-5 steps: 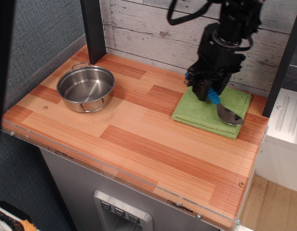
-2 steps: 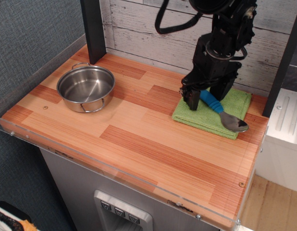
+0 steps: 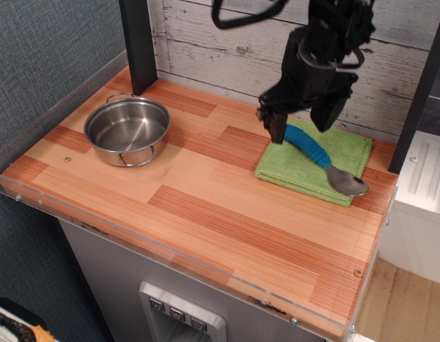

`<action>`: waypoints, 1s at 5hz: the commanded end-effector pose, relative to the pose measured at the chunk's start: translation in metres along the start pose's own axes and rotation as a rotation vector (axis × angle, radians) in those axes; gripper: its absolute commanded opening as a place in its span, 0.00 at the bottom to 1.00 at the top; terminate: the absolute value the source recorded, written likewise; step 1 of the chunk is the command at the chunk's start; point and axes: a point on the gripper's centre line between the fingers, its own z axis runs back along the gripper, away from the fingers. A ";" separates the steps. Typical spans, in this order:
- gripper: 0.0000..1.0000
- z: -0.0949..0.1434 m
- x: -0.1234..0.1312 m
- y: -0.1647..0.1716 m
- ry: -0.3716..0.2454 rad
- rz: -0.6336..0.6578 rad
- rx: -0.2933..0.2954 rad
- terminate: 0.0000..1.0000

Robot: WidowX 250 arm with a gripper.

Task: Put the spoon right on top of the napkin.

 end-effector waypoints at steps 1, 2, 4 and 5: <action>1.00 0.051 0.033 0.037 -0.089 -0.343 -0.013 0.00; 1.00 0.054 0.050 0.056 -0.088 -0.500 -0.062 0.00; 1.00 0.043 0.092 0.083 -0.159 -0.613 -0.048 0.00; 1.00 0.040 0.118 0.092 -0.193 -0.632 -0.052 0.00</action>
